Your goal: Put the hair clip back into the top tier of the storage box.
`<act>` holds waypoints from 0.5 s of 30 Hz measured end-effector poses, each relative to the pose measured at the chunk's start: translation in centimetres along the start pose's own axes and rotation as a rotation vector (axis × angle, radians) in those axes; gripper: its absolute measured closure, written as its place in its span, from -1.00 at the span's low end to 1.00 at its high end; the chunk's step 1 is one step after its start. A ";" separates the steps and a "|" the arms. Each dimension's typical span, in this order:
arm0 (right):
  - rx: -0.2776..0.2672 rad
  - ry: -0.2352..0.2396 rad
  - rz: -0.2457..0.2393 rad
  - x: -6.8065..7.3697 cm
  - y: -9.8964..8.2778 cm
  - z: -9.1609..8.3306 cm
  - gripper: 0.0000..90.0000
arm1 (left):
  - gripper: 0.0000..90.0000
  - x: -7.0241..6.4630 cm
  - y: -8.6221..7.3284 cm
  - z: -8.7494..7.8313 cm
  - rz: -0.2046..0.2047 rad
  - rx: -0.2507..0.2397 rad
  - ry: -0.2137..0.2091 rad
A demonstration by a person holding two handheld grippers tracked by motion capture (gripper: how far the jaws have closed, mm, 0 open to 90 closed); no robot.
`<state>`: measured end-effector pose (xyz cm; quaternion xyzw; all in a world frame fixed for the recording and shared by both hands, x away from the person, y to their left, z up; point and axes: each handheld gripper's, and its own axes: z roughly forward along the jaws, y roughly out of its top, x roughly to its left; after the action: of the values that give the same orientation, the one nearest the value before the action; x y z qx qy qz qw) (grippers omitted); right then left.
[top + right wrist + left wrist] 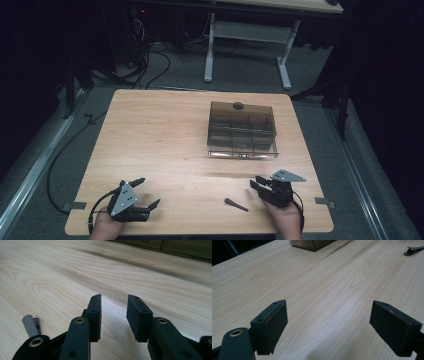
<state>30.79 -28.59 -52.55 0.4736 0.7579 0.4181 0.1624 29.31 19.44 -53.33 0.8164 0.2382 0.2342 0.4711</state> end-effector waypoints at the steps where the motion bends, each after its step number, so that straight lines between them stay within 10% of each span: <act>1: -0.007 -0.002 -0.005 0.1 0.0 -0.1 0.45 | -0.66 0.0 0.0 0.0 -0.002 0.000 0.001; 15: 0.033 -0.002 -0.018 0.2 0.0 0.5 0.24 | -0.66 0.0 0.0 0.0 0.001 -0.003 -0.002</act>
<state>31.06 -28.17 -52.83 0.4699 0.7687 0.4036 0.1592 29.27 19.47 -53.32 0.8159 0.2371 0.2341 0.4725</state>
